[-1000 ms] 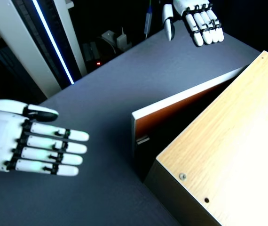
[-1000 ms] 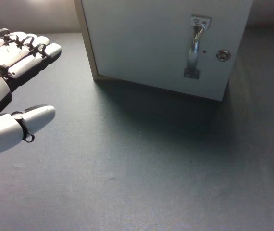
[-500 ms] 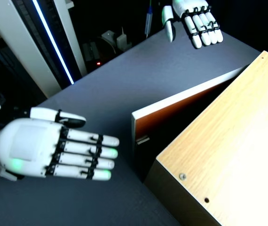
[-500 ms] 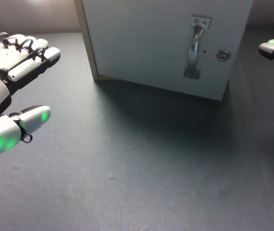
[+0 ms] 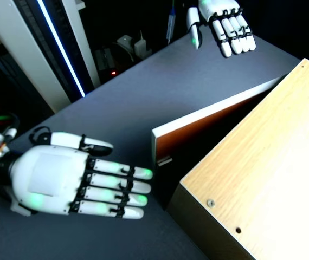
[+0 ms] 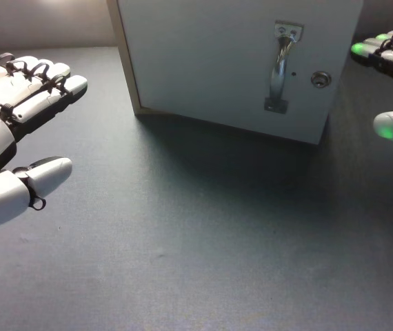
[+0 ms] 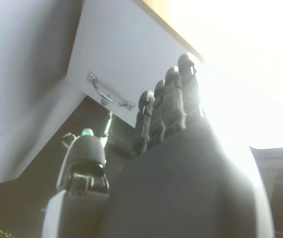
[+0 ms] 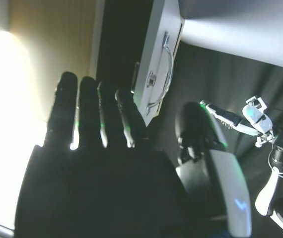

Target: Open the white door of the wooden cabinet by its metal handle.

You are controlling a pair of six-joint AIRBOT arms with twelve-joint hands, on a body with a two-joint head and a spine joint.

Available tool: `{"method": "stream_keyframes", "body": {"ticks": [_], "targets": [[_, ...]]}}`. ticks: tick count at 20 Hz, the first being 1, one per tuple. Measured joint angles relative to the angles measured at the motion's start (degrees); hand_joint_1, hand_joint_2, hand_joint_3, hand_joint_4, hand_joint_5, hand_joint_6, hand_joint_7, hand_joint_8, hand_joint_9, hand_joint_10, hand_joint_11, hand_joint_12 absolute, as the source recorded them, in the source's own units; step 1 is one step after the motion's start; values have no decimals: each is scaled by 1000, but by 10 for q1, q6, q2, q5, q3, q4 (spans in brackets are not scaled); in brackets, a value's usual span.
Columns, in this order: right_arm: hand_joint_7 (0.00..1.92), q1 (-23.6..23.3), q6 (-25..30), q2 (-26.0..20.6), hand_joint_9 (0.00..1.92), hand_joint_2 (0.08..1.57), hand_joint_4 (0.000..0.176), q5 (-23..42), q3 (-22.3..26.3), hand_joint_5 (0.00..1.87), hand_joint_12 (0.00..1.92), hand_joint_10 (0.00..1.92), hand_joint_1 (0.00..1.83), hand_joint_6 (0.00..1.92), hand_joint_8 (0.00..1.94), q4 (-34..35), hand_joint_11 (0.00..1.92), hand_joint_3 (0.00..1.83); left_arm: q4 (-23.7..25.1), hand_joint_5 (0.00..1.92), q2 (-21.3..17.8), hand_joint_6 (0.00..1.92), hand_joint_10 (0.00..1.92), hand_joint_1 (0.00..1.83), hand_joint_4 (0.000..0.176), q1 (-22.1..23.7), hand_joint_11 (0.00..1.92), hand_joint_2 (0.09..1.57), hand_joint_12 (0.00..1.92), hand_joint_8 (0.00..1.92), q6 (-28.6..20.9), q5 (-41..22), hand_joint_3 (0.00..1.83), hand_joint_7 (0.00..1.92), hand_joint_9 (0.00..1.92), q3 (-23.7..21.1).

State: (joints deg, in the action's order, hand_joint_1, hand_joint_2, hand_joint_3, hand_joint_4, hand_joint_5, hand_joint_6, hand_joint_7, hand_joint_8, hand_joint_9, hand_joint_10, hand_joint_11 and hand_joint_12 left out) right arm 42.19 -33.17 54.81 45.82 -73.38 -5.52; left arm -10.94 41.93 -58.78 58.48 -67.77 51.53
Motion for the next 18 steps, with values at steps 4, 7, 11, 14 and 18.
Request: {"method": "stream_keyframes", "body": {"ticks": [4,7,11,14,18], "targets": [[0,-20,0,7,0,1306,0,-11,-3,0,0,0,0,0,0,-12,0,0,0,55,0,1,0,0,0,0,0,1571,87,0,-2,0,57,0,1,0],[0,-21,0,7,0,1299,0,-11,4,0,0,0,0,0,0,-17,0,0,0,47,0,0,0,0,0,-6,3,1556,89,0,-5,-2,33,0,3,0],[0,-21,0,4,0,1304,0,10,27,0,0,0,0,0,0,-26,0,0,-2,43,0,0,3,0,0,-13,11,1549,91,0,-13,-5,20,0,8,0],[0,-17,23,4,0,1357,0,36,34,0,0,0,0,0,0,-43,0,22,-2,49,0,2,6,0,0,-15,23,1530,96,2,-13,-10,8,6,18,0],[0,-11,44,-3,0,1369,0,54,43,0,0,0,0,0,0,-55,0,18,-9,44,0,3,6,0,0,-24,19,1559,95,4,-16,-13,17,10,16,-1]]}}
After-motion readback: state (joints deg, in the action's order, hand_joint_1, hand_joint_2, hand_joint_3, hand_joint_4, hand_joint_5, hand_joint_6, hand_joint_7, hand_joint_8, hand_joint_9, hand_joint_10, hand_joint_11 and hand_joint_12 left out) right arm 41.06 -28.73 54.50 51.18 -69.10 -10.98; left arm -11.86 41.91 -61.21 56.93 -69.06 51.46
